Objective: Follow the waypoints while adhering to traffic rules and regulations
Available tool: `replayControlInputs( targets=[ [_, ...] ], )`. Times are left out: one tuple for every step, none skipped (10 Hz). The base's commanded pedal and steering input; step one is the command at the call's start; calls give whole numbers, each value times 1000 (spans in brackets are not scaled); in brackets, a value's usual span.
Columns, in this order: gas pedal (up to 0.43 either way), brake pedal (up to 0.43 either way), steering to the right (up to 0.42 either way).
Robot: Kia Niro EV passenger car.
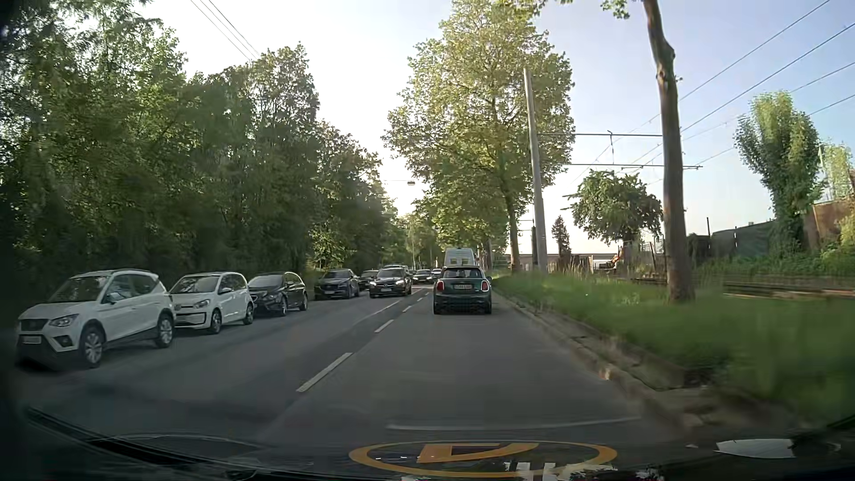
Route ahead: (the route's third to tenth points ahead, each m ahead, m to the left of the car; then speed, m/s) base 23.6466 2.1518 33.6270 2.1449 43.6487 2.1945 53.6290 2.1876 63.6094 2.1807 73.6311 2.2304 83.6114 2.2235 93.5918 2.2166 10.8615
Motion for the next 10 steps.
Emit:
replayControlInputs(
  targets=[
    [110, 0, -1],
    [110, 0, -1],
    [110, 0, -1],
    [110, 0, -2],
    [110, 0, -2],
    [118, 0, -2],
    [118, 0, -2],
    [118, 0, -2],
    [118, 0, -2],
    [118, 0, -2]
  ],
)
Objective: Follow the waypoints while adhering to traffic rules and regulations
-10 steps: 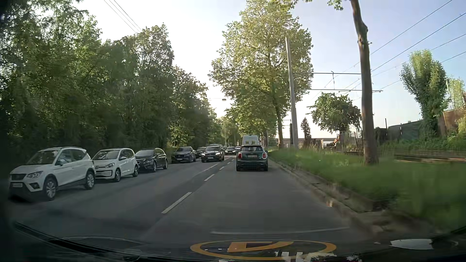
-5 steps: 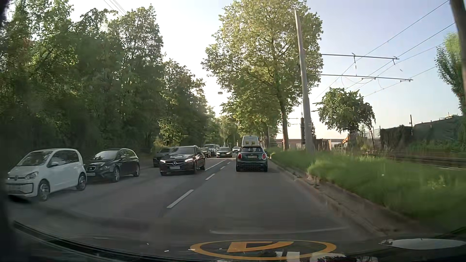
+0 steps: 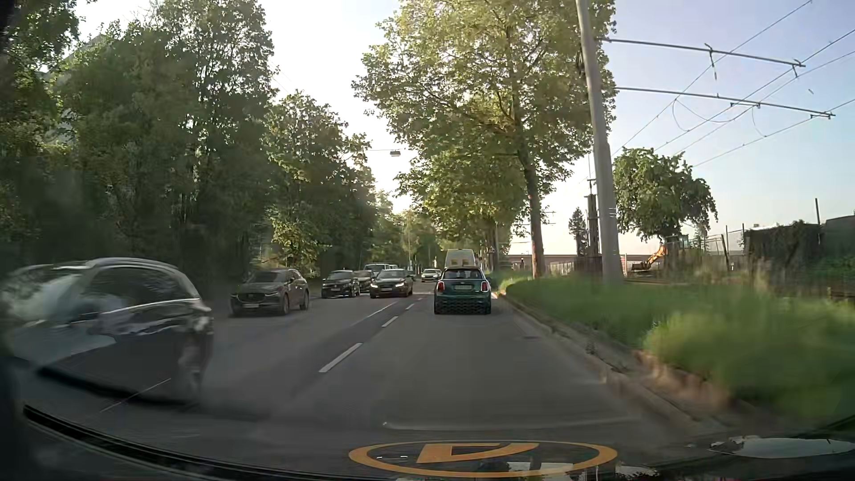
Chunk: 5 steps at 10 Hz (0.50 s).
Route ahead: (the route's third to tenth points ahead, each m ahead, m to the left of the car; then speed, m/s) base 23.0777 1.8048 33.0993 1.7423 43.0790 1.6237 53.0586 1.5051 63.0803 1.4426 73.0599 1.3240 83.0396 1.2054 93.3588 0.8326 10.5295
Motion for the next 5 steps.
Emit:
replayControlInputs(
  targets=[
    [130, 0, -2],
    [130, 0, -2],
    [138, 0, -2],
    [150, 0, -2],
    [150, 0, -2]
  ],
)
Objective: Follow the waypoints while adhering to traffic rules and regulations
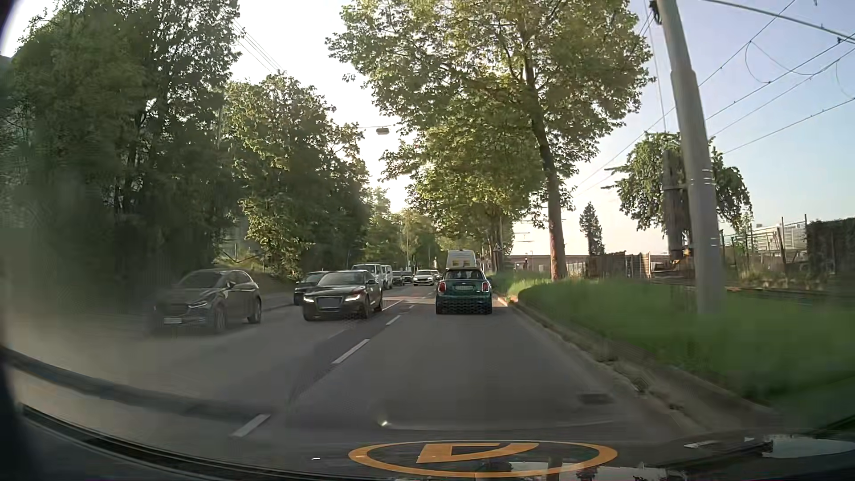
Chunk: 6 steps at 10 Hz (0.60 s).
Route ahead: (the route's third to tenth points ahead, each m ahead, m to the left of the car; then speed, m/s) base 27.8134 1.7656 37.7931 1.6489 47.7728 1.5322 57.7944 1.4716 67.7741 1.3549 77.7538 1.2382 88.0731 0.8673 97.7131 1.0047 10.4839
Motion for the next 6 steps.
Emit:
replayControlInputs(
  targets=[
    [150, 0, -2],
    [150, 0, -2],
    [150, 0, -2],
    [150, 0, -2],
    [150, 0, -2],
    [157, 0, -1]
  ],
)
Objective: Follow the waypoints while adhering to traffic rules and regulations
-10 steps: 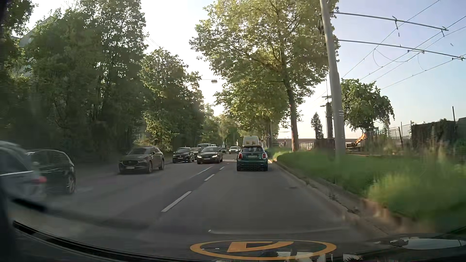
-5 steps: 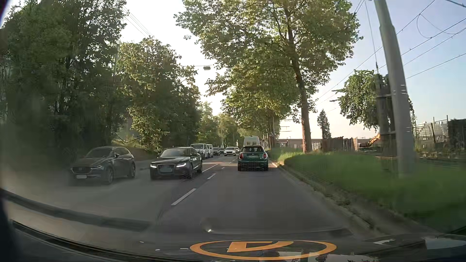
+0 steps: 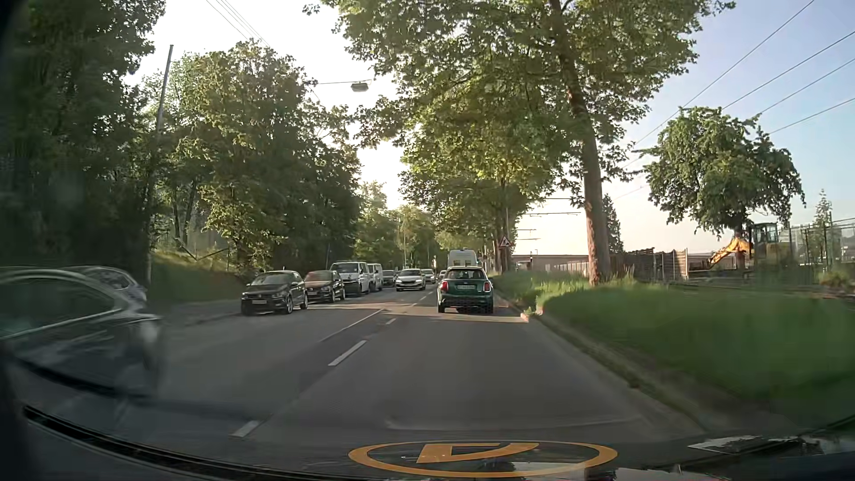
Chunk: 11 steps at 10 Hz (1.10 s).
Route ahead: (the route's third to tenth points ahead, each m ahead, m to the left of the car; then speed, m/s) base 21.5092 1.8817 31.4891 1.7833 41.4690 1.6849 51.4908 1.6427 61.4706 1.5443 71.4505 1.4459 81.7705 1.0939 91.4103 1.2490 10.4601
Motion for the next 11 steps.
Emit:
replayControlInputs(
  targets=[
    [157, 0, -1],
    [157, 0, -1],
    [157, 0, -1],
    [157, 0, -1],
    [157, 0, -1],
    [157, 0, -1],
    [157, 0, -1],
    [169, 0, -1],
    [177, 0, -2],
    [189, 0, -2],
    [189, 0, -2]
  ],
)
